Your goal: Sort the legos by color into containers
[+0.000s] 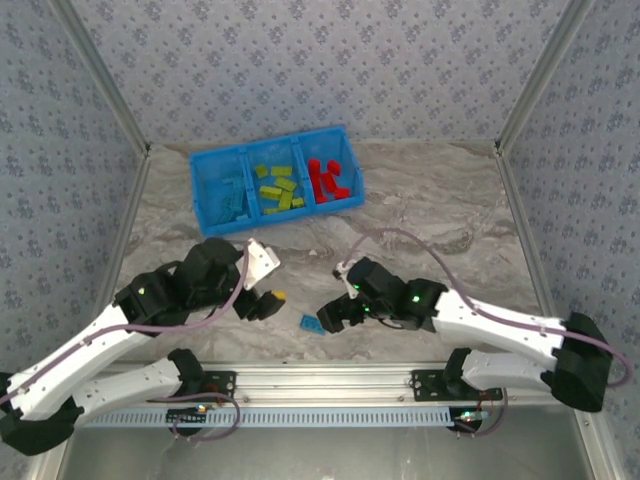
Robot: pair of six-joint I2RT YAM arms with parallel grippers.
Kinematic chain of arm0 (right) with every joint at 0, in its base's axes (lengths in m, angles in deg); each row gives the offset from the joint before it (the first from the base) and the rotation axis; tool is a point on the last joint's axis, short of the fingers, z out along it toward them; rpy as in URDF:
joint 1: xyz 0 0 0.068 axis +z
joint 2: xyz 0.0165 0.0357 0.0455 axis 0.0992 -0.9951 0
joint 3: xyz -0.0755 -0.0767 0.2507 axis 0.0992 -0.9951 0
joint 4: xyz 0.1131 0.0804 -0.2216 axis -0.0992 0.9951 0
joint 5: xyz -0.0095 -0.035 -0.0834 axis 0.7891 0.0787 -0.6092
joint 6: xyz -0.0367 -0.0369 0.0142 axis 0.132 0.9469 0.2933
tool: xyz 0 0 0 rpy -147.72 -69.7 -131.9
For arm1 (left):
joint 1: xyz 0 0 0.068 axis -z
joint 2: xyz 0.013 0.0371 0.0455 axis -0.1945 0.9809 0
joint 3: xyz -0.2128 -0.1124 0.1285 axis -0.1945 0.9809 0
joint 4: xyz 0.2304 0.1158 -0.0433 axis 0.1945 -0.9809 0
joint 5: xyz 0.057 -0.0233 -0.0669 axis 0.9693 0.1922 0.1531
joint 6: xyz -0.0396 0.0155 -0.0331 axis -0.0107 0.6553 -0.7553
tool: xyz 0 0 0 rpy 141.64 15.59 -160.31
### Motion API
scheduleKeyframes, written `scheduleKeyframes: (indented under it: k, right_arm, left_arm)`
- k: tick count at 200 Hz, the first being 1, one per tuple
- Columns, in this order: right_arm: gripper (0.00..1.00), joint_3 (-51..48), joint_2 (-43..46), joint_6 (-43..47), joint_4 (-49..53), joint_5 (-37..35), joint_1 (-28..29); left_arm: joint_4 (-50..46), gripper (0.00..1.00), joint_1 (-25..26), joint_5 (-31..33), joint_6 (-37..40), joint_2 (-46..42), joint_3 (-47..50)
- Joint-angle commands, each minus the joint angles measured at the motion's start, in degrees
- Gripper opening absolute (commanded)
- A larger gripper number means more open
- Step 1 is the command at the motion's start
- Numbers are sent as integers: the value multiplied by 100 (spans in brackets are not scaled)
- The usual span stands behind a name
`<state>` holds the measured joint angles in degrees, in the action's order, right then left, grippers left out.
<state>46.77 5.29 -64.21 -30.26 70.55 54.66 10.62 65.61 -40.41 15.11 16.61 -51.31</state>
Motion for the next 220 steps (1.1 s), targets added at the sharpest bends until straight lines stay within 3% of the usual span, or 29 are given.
scheduleKeyframes:
  k: [1,25,66,117,163,188,220]
  right_arm:
    - [97,338,-623,729,-115,-209,295]
    - [95,596,-1428,1012,25,-300,510]
    - [90,734,-2252,1271,-36,-273,679]
    - [54,857,-2888,1311,-14,-519,826]
    - [28,617,-2271,1295,-276,-826,855]
    - [26,549,-1621,1232,-399,-939,714]
    - [24,800,-986,1267,-1033,-889,121]
  left_arm:
    - [-87,89,45,-176,408,-326,315]
    - [182,99,41,25,622,-656,676]
    - [268,99,37,92,772,-1067,886]
    - [146,99,7,348,705,-1146,977]
    - [140,99,-191,362,611,-1170,953]
    - [68,99,-536,1040,348,-1139,904]
    - [400,99,-1311,1692,-339,-1332,902]
